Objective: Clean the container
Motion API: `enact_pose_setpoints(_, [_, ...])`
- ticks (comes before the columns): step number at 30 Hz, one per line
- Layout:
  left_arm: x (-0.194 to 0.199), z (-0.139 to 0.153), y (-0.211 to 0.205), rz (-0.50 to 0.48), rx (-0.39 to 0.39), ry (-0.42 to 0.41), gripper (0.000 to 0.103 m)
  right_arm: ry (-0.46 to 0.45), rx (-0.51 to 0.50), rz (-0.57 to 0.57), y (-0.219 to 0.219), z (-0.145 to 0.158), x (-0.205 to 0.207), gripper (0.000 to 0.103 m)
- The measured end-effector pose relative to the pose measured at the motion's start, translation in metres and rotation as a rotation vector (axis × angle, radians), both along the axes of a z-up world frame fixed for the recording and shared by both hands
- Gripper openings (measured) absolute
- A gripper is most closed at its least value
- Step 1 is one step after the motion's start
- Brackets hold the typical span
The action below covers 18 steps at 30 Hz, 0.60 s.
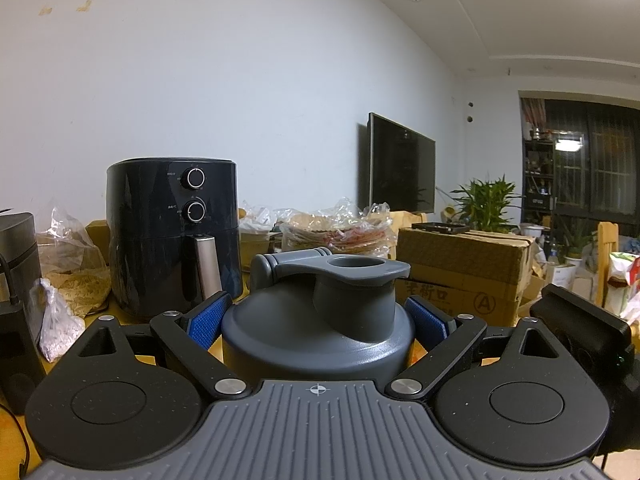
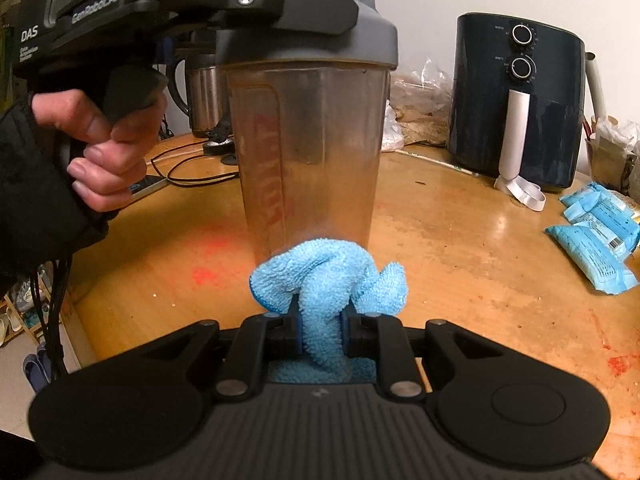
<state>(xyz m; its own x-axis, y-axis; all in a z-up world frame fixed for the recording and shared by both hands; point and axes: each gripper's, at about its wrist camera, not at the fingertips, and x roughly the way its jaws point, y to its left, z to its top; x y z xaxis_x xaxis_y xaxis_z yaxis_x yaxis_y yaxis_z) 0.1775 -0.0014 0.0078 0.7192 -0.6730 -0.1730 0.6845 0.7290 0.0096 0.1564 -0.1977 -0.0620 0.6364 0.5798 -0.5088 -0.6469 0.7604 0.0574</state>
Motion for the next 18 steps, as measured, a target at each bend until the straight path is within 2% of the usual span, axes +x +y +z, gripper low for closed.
enact_pose_setpoints(9, [0.0,0.001,0.002,0.001,-0.004,0.007,0.094,-0.044,0.043,-0.013,-0.005,0.009,-0.006,0.01])
enact_pose_setpoints(18, [0.002,0.004,-0.002,0.001,-0.002,0.008,0.095,-0.144,0.116,-0.029,-0.012,0.026,-0.019,0.01])
